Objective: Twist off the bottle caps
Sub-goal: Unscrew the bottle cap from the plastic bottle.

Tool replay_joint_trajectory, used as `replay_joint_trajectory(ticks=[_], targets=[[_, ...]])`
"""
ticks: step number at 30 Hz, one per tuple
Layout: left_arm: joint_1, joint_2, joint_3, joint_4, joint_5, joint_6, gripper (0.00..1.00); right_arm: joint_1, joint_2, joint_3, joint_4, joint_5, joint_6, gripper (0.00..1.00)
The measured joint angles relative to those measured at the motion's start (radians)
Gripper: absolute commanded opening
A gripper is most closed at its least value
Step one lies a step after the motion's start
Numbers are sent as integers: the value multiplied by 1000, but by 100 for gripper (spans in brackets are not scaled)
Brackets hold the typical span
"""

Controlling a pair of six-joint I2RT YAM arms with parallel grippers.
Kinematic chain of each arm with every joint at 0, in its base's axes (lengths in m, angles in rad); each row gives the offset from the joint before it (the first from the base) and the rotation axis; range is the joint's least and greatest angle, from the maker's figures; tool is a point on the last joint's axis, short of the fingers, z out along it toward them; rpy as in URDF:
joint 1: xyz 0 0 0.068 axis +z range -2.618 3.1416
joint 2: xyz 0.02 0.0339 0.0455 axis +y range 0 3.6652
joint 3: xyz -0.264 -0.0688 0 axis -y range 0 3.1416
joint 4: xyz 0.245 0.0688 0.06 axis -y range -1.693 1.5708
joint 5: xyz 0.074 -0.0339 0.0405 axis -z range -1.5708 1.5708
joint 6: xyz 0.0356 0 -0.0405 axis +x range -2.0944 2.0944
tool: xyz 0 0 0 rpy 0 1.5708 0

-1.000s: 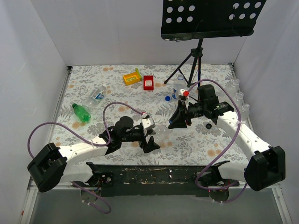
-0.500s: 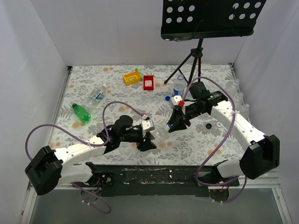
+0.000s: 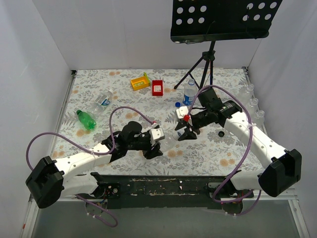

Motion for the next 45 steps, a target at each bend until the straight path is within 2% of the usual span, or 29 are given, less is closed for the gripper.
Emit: replay_joint_trajectory(ticks=[1, 10, 20, 24, 31, 45], targets=[[0, -4, 0, -7, -10, 4, 15, -1, 0, 0, 16, -7, 36, 68], [-3, -33, 0, -49, -81, 7, 14, -79, -2, 8, 92, -98, 310, 75], [-24, -83, 0, -50, -136, -32, 13, -233, -152, -116, 378, -41, 979, 79], [-49, -86, 0, -50, -168, -43, 13, -286, -154, -187, 475, -58, 1156, 78], [-85, -67, 22, -52, -213, -47, 13, -288, -153, -254, 494, -65, 1221, 78], [-134, -4, 51, -47, -299, -42, 13, -288, -84, -251, 388, -68, 1151, 77]])
